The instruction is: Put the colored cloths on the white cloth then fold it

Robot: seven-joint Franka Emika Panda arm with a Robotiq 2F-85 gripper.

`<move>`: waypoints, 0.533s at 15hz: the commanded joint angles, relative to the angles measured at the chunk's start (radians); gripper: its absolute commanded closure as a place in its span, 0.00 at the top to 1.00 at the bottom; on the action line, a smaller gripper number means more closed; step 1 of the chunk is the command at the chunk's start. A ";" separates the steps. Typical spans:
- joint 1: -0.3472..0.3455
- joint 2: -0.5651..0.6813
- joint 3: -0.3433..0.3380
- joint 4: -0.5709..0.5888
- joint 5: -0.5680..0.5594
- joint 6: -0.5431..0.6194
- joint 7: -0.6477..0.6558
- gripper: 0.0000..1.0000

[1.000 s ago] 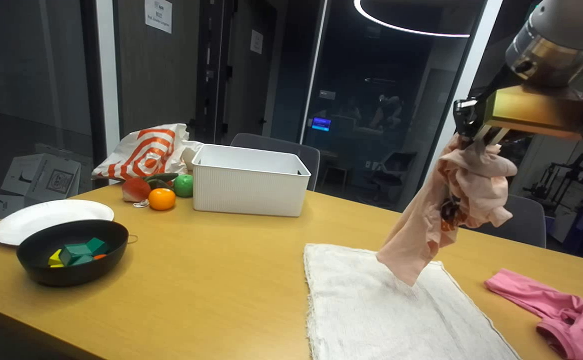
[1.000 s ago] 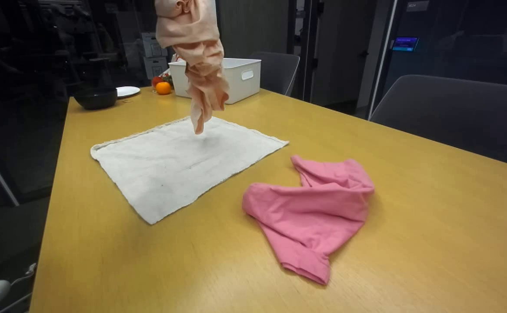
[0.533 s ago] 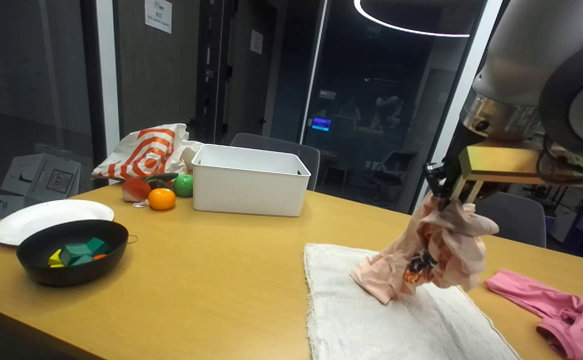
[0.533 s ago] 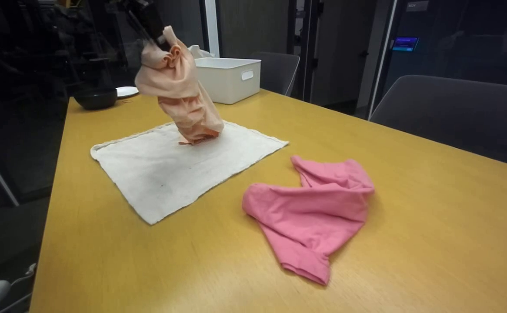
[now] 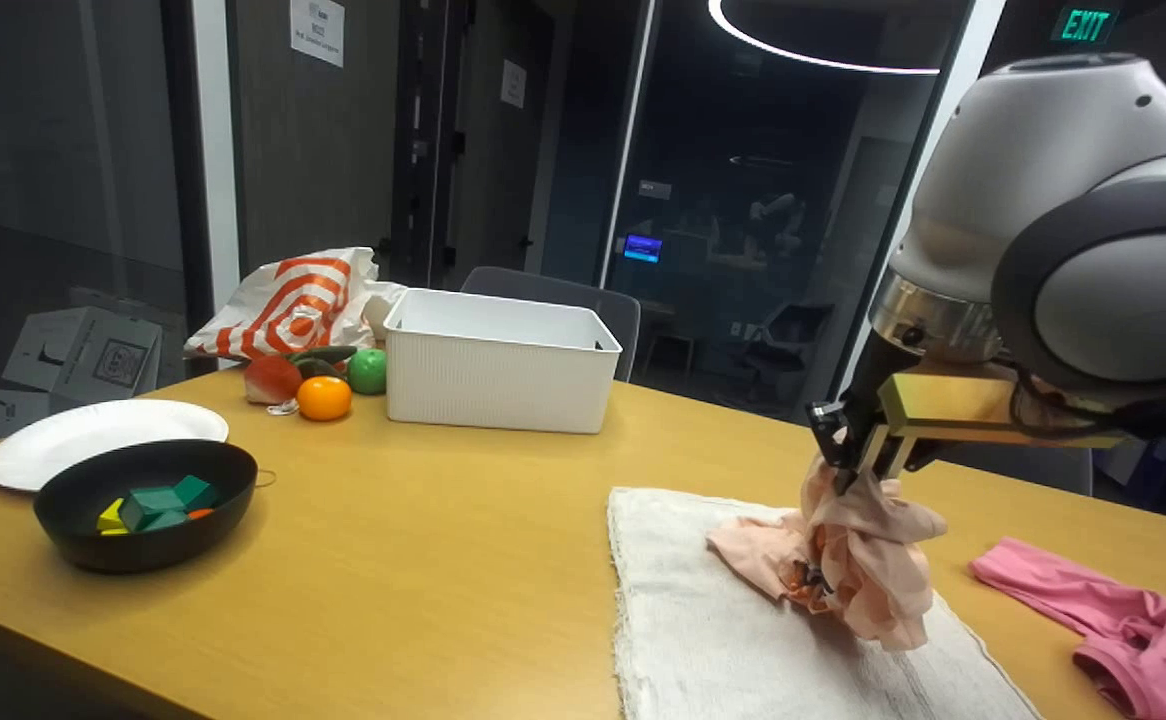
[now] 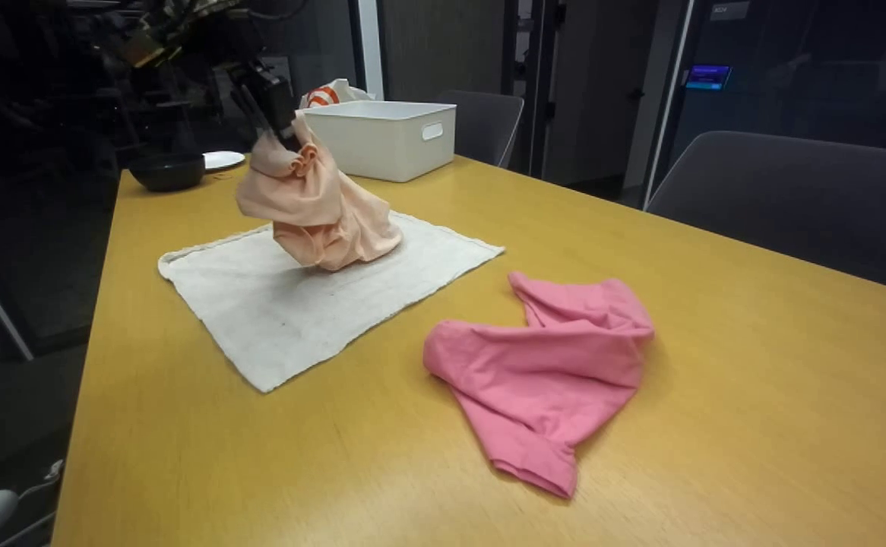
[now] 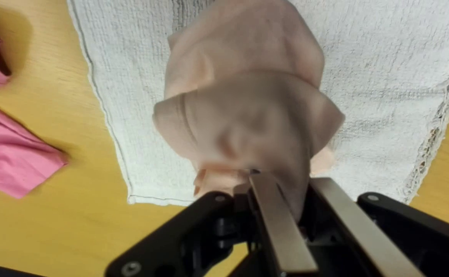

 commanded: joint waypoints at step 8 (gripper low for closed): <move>0.018 0.216 -0.104 -0.017 0.242 0.201 -0.198 0.13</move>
